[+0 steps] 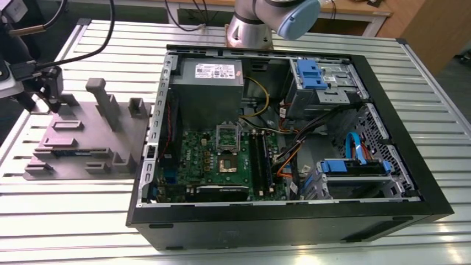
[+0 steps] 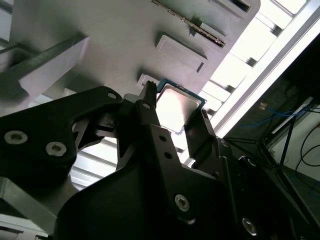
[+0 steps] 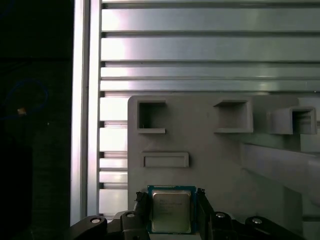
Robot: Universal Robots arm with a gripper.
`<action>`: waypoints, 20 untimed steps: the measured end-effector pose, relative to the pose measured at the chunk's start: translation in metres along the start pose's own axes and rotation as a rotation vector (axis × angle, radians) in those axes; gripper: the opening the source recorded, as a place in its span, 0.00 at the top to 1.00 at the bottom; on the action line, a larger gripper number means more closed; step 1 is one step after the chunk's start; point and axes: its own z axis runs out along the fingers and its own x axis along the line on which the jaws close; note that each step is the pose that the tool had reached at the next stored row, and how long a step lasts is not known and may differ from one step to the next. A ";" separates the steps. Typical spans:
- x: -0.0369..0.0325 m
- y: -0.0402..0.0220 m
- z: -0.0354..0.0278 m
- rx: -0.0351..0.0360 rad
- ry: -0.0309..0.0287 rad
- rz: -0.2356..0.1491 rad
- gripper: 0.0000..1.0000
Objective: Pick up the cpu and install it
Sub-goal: 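Pick up the cpu and move it towards the insertion slot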
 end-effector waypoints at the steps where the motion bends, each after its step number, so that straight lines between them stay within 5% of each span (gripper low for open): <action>1: 0.0000 0.0001 -0.0015 0.0000 0.0000 0.001 0.53; 20: 0.0004 0.0010 -0.0216 -0.0004 -0.0009 0.020 0.53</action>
